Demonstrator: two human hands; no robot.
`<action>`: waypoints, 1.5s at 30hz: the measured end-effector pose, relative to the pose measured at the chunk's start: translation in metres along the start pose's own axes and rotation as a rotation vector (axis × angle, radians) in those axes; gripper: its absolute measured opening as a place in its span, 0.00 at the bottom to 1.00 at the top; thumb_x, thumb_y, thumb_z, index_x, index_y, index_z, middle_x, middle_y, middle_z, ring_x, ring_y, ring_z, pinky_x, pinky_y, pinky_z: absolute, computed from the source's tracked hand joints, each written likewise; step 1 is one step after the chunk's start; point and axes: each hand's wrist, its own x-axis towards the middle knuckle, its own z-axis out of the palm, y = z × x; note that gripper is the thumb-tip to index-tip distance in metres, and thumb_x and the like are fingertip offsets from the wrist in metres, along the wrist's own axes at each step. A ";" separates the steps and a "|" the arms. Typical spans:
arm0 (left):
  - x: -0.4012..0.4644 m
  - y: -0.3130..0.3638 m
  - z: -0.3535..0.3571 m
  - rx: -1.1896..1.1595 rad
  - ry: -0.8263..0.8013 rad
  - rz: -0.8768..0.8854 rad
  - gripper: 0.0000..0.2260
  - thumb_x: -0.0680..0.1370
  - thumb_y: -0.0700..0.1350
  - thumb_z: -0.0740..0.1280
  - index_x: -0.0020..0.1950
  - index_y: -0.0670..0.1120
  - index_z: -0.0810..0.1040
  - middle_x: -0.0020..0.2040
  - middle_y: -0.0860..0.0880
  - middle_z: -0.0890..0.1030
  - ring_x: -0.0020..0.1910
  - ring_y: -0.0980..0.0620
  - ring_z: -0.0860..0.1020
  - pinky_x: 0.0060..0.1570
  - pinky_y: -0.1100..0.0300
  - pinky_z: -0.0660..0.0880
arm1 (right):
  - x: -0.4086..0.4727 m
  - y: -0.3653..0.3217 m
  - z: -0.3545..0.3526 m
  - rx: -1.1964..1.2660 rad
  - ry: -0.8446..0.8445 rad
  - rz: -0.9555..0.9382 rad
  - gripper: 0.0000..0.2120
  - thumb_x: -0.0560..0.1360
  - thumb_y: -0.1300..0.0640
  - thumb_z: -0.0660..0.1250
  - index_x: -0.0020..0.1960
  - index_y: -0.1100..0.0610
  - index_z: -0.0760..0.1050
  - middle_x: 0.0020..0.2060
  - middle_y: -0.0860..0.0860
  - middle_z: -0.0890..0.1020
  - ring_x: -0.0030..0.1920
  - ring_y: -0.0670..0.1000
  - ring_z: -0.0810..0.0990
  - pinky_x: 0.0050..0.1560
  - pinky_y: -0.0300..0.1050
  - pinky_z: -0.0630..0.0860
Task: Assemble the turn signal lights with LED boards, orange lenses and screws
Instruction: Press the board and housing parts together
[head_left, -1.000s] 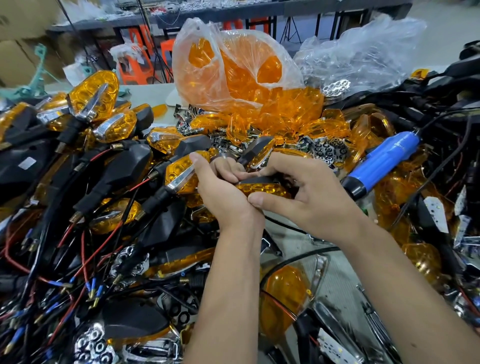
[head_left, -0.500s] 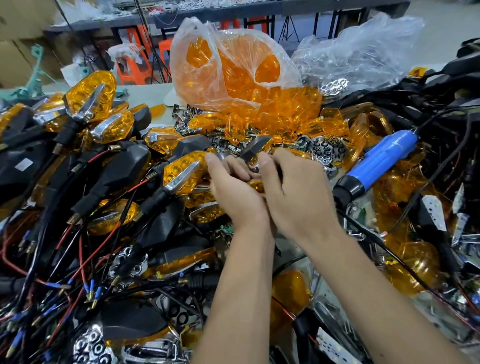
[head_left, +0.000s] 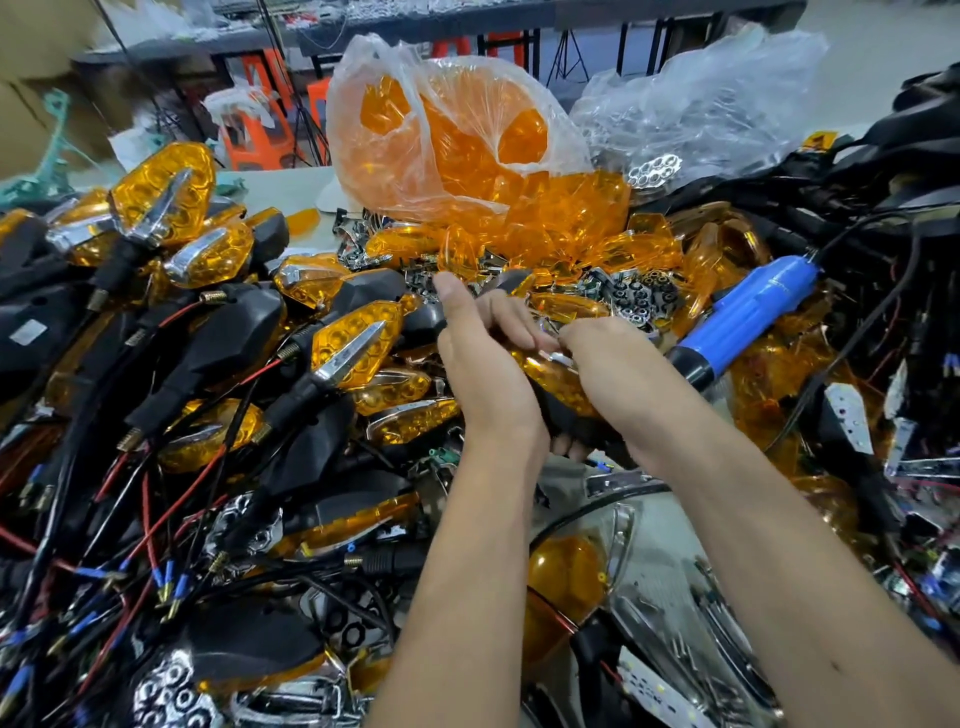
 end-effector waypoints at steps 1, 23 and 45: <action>0.001 0.000 -0.001 -0.020 0.073 -0.048 0.34 0.87 0.61 0.48 0.26 0.45 0.66 0.27 0.47 0.69 0.27 0.50 0.69 0.41 0.52 0.69 | 0.001 0.000 -0.002 -0.153 0.035 -0.105 0.18 0.82 0.51 0.55 0.43 0.65 0.71 0.32 0.63 0.76 0.31 0.62 0.78 0.36 0.62 0.79; 0.005 0.008 -0.012 0.265 0.270 0.421 0.22 0.84 0.47 0.56 0.30 0.48 0.67 0.26 0.58 0.67 0.30 0.59 0.67 0.37 0.66 0.67 | -0.005 0.003 -0.041 -0.175 -0.302 -0.642 0.14 0.75 0.61 0.77 0.60 0.54 0.83 0.47 0.52 0.85 0.37 0.54 0.83 0.32 0.48 0.82; 0.002 0.004 -0.001 0.436 0.555 -0.051 0.31 0.85 0.50 0.57 0.21 0.49 0.73 0.21 0.56 0.73 0.29 0.52 0.73 0.37 0.53 0.69 | -0.022 -0.010 0.016 -0.747 0.412 -0.582 0.25 0.86 0.43 0.51 0.34 0.51 0.68 0.32 0.49 0.75 0.35 0.54 0.77 0.37 0.50 0.73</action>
